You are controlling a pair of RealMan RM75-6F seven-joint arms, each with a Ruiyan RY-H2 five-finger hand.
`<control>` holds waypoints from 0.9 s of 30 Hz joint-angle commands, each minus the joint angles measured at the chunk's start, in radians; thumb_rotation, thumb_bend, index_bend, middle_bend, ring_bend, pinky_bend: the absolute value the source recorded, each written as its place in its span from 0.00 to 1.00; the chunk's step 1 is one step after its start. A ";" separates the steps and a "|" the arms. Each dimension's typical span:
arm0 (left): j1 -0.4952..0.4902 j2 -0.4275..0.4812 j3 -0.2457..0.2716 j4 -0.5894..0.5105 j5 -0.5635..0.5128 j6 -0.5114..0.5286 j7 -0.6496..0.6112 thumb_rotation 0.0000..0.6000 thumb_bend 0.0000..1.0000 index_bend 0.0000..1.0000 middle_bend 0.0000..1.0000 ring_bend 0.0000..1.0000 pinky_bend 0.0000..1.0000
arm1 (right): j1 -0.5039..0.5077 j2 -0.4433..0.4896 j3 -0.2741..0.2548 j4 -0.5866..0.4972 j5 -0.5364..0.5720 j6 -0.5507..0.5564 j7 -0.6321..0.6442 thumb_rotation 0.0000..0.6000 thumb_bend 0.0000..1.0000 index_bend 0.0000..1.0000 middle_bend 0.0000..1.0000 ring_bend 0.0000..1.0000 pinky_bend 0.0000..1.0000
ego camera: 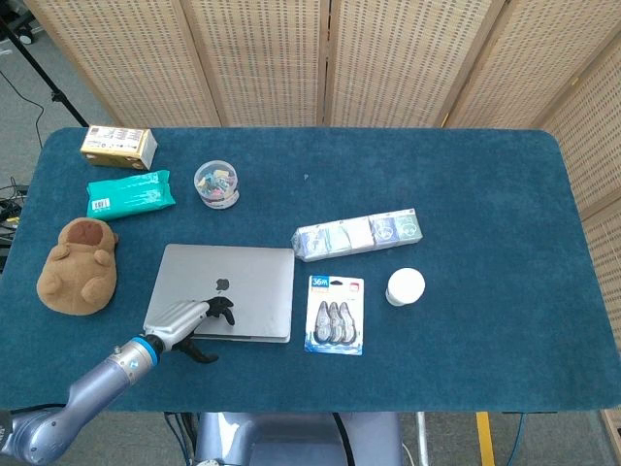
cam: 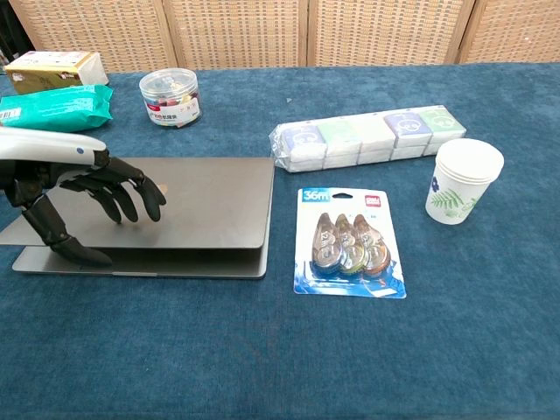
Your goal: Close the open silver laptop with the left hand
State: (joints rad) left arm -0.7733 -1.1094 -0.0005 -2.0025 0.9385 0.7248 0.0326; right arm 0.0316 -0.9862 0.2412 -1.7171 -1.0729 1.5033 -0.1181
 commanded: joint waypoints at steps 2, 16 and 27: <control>0.006 -0.008 0.008 0.008 0.003 -0.001 0.000 1.00 0.20 0.36 0.20 0.26 0.24 | 0.000 0.000 0.001 0.000 0.000 -0.001 0.002 1.00 0.38 0.17 0.00 0.00 0.00; 0.026 -0.043 0.049 0.041 0.003 -0.001 0.030 1.00 0.20 0.36 0.20 0.26 0.24 | -0.002 0.001 0.000 -0.005 -0.006 -0.004 0.006 1.00 0.37 0.17 0.00 0.00 0.00; 0.036 -0.038 0.037 0.050 0.013 0.029 0.034 1.00 0.20 0.36 0.20 0.26 0.24 | -0.001 -0.003 -0.002 -0.006 -0.019 -0.001 0.007 1.00 0.38 0.17 0.00 0.00 0.00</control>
State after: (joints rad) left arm -0.7386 -1.1511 0.0404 -1.9502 0.9485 0.7500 0.0683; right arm 0.0304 -0.9893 0.2388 -1.7232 -1.0920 1.5022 -0.1113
